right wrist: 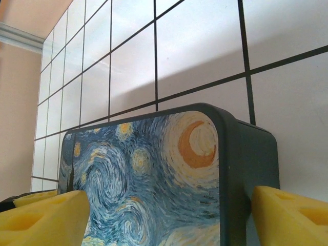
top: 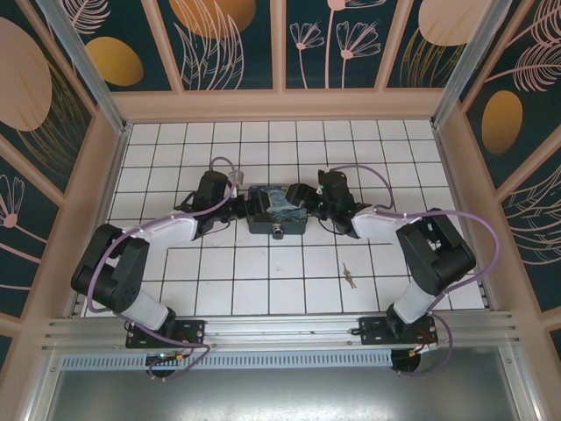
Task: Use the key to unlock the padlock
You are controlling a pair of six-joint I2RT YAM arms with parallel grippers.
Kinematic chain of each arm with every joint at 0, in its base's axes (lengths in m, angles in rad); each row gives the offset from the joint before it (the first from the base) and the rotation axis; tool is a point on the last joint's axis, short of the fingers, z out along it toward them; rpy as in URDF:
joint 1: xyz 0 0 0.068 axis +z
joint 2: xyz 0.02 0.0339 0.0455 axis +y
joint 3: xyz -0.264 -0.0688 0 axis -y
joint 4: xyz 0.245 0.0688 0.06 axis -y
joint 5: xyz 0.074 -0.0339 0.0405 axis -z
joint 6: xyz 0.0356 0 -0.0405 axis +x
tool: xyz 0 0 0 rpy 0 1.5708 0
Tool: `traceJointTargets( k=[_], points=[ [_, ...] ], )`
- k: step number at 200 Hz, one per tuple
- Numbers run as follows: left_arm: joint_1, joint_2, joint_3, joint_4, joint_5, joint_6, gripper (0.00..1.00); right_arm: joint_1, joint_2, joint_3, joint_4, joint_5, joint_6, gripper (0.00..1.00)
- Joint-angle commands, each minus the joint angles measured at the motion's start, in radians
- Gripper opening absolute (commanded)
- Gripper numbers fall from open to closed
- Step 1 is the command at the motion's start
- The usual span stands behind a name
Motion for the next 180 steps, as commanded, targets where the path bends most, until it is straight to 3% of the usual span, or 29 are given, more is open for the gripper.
traceJointTargets(
  k=[1, 35, 48, 72, 85, 108, 120, 138, 159, 180],
  points=[
    [-0.024, 0.009, 0.024, 0.012, 0.057, -0.011, 0.95, 0.008, -0.027, -0.007, -0.006, -0.042, -0.007, 0.83],
    [-0.024, -0.029, 0.035, -0.074, 0.015, 0.038, 0.97, -0.016, -0.044, 0.006, -0.045, -0.062, -0.038, 0.85],
    [-0.023, -0.068, 0.059, -0.2, -0.083, 0.085, 0.98, -0.019, -0.074, 0.019, -0.141, -0.05, -0.055, 0.86],
    [-0.023, -0.163, 0.083, -0.449, -0.304, 0.175, 0.99, -0.111, -0.221, -0.054, -0.291, -0.02, -0.066, 0.87],
    [-0.024, -0.217, 0.077, -0.541, -0.342, 0.2, 0.97, -0.147, -0.322, -0.105, -0.393, -0.014, -0.069, 0.86],
    [-0.076, -0.315, 0.006, -0.57, -0.233, 0.139, 0.94, -0.162, -0.512, -0.184, -0.638, 0.039, -0.045, 0.77],
    [-0.172, -0.35, -0.043, -0.511, -0.172, 0.047, 0.94, -0.161, -0.615, -0.241, -0.736, 0.042, 0.0, 0.73],
    [-0.323, -0.348, -0.049, -0.454, -0.172, -0.058, 0.94, -0.159, -0.769, -0.319, -0.857, 0.069, 0.063, 0.7],
    [-0.452, -0.293, -0.012, -0.357, -0.149, -0.119, 0.93, -0.162, -0.92, -0.396, -0.894, 0.102, 0.102, 0.68],
    [-0.523, -0.17, 0.035, -0.238, -0.092, -0.152, 0.93, -0.164, -0.959, -0.462, -0.844, 0.076, 0.122, 0.62]
  ],
)
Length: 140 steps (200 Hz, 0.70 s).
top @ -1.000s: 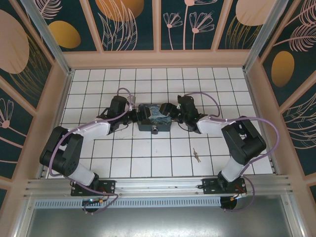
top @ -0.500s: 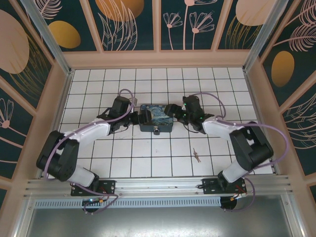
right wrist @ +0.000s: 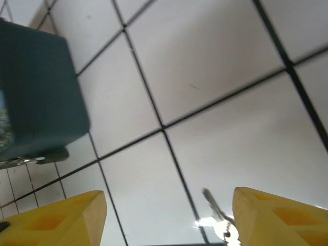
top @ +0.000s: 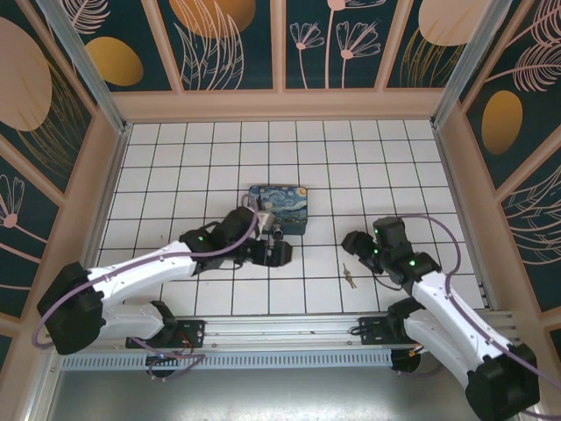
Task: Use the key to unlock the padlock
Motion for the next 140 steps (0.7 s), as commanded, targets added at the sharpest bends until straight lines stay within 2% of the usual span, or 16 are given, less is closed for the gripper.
traceJointTargets(
  k=[1, 22, 45, 74, 98, 140],
  points=[
    [-0.056, 0.113, 0.057, 0.154, 0.066, -0.094, 0.92, 0.0, -0.033, -0.06, -0.038, 0.016, 0.061, 0.62],
    [-0.061, 0.175, 0.07, 0.232, 0.1, -0.116, 0.92, 0.001, -0.028, -0.11, 0.014, -0.017, 0.058, 0.59],
    [-0.061, 0.203, 0.078, 0.237, 0.101, -0.11, 0.93, 0.001, -0.036, -0.13, 0.033, -0.071, 0.04, 0.56],
    [-0.059, 0.234, 0.043, 0.349, 0.152, -0.182, 0.94, 0.017, -0.037, -0.144, 0.01, -0.098, 0.03, 0.51],
    [-0.054, 0.259, 0.037, 0.413, 0.175, -0.217, 0.94, 0.037, -0.035, -0.168, 0.061, -0.131, 0.038, 0.46],
    [-0.031, 0.267, 0.036, 0.408, 0.174, -0.206, 0.94, 0.067, 0.002, -0.152, 0.044, -0.066, 0.022, 0.46]
  ],
)
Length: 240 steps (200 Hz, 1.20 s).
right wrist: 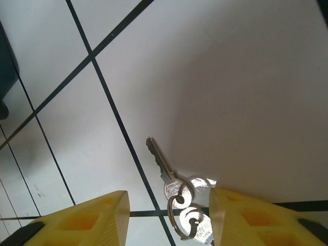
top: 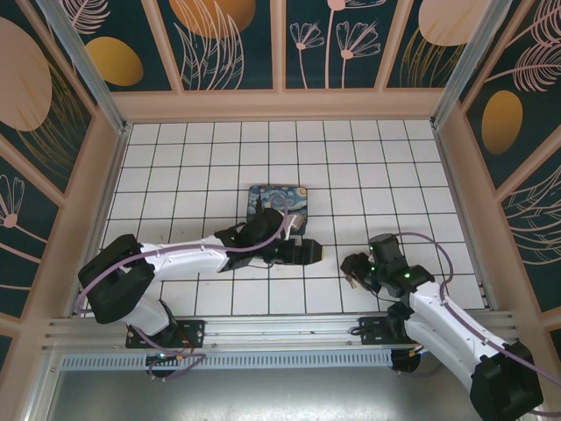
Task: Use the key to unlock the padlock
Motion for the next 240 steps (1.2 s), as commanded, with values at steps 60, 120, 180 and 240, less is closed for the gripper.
traceJointTargets(
  k=[60, 120, 180, 240],
  points=[
    [0.031, 0.031, 0.029, -0.014, 0.027, 0.042, 0.94, 0.032, 0.09, -0.004, 0.095, 0.006, -0.02, 0.42],
    [0.062, 0.006, 0.008, -0.023, 0.012, 0.056, 0.94, 0.06, 0.152, 0.017, 0.055, 0.042, -0.034, 0.32],
    [0.096, -0.024, -0.02, -0.044, 0.005, 0.086, 0.94, 0.124, 0.203, 0.03, 0.072, 0.097, -0.014, 0.32],
    [0.104, -0.036, -0.034, -0.047, 0.002, 0.102, 0.94, 0.181, 0.313, 0.054, 0.085, 0.152, -0.009, 0.25]
  ],
)
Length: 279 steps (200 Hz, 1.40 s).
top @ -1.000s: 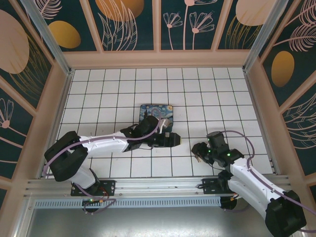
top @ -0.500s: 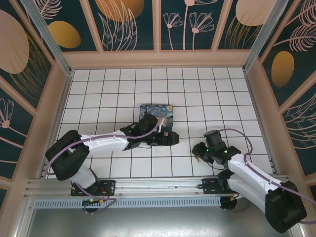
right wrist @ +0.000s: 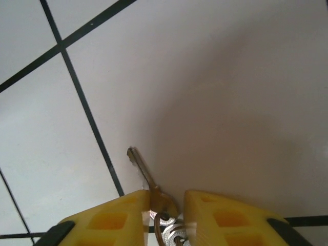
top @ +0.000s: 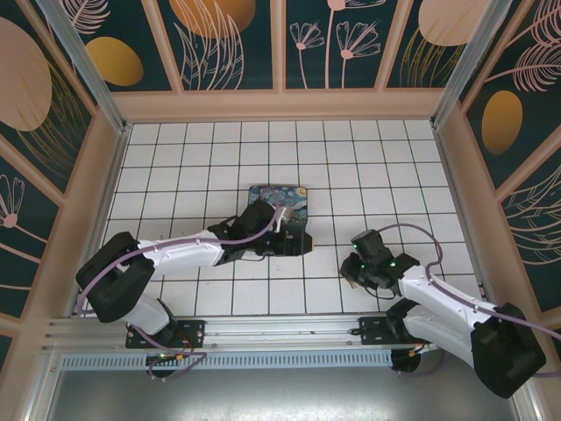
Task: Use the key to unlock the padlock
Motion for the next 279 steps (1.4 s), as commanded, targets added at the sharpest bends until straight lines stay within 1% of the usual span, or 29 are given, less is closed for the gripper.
traceJointTargets(
  k=[1, 38, 89, 105, 145, 154, 162, 174, 183, 200, 214, 237, 244, 256, 279],
  points=[
    [0.011, -0.032, -0.014, -0.018, -0.002, 0.03, 0.94, 0.037, 0.076, -0.032, 0.083, -0.02, 0.013, 0.25],
    [0.019, -0.04, -0.021, -0.022, -0.005, 0.043, 0.94, 0.068, 0.127, -0.023, 0.096, 0.002, 0.026, 0.22],
    [0.022, -0.032, -0.021, -0.027, -0.004, 0.061, 0.94, 0.104, 0.123, -0.03, 0.148, 0.024, 0.04, 0.17],
    [0.022, -0.031, -0.012, -0.039, -0.008, 0.073, 0.93, 0.113, 0.113, -0.026, 0.142, 0.035, 0.049, 0.13],
    [0.023, -0.026, 0.029, -0.067, -0.014, 0.101, 0.93, 0.122, 0.036, 0.02, 0.09, 0.07, 0.027, 0.08],
    [0.022, -0.02, 0.034, -0.056, 0.001, 0.087, 0.93, 0.121, 0.021, 0.025, 0.086, 0.073, 0.014, 0.06],
    [0.022, -0.016, 0.029, -0.016, 0.036, 0.057, 0.92, 0.121, 0.007, 0.023, 0.084, 0.075, 0.003, 0.03],
    [0.019, -0.004, 0.016, 0.047, 0.085, 0.011, 0.91, 0.121, -0.005, 0.017, 0.086, 0.075, -0.008, 0.02],
    [0.017, 0.002, 0.012, 0.065, 0.093, 0.0, 0.9, 0.122, -0.015, 0.013, 0.084, 0.075, -0.016, 0.02],
    [0.017, 0.006, 0.02, 0.048, 0.071, 0.009, 0.89, 0.122, -0.031, 0.013, 0.07, 0.083, -0.022, 0.02],
    [0.017, 0.014, 0.01, 0.07, 0.076, 0.001, 0.86, 0.12, -0.047, 0.016, 0.067, 0.09, -0.029, 0.02],
    [0.01, 0.045, -0.004, 0.128, 0.107, -0.015, 0.77, 0.12, -0.071, 0.03, 0.078, 0.083, -0.045, 0.01],
    [0.006, 0.051, -0.008, 0.145, 0.12, -0.012, 0.74, 0.121, -0.077, 0.041, 0.077, 0.053, -0.054, 0.01],
    [0.005, 0.06, -0.028, 0.223, 0.157, -0.025, 0.68, 0.121, -0.087, 0.063, 0.069, 0.045, -0.068, 0.01],
    [0.007, 0.11, -0.043, 0.354, 0.235, -0.037, 0.59, 0.119, -0.084, 0.094, 0.058, 0.019, -0.086, 0.01]
  ],
)
